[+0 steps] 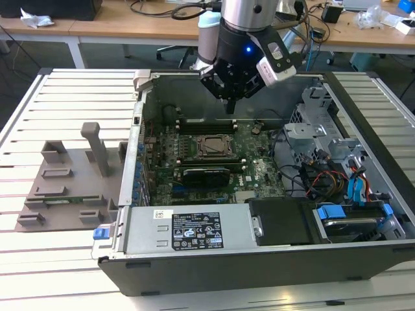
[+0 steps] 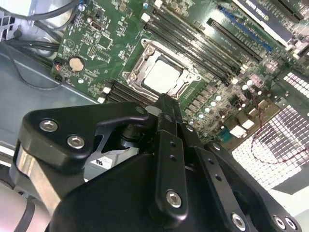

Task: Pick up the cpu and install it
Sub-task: 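Install the second cpu locking lever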

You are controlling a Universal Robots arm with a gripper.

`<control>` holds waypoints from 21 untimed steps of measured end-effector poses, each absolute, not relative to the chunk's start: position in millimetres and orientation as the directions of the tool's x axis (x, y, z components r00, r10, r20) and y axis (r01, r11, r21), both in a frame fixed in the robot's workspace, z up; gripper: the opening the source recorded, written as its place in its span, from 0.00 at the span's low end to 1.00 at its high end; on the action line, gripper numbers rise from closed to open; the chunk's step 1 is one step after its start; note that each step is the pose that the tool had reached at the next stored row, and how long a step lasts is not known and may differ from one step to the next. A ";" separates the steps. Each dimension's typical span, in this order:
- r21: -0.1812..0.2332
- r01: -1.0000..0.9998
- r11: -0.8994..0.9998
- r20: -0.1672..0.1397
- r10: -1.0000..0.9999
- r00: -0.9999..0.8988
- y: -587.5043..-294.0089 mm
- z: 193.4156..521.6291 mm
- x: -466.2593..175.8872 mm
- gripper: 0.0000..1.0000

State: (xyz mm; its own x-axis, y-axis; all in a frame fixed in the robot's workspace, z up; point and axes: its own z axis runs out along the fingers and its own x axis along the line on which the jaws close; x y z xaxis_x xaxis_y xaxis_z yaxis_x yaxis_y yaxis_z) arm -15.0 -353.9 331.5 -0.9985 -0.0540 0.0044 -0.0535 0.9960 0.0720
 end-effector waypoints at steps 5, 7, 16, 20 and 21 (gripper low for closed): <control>0.148 -0.053 0.988 0.000 -0.054 -0.999 -356.6 328.6 -15.0 0.11; 0.182 -0.054 0.982 -0.002 -0.054 -0.999 -356.6 328.1 -15.0 0.11; 0.186 -0.054 0.981 -0.002 -0.054 -0.999 -356.6 321.5 -15.0 0.11; 0.186 -0.054 0.981 -0.002 -0.054 -0.999 -356.6 317.5 -15.0 0.11; 0.186 -0.054 0.981 -0.002 -0.054 -0.999 -356.5 316.8 -15.0 0.11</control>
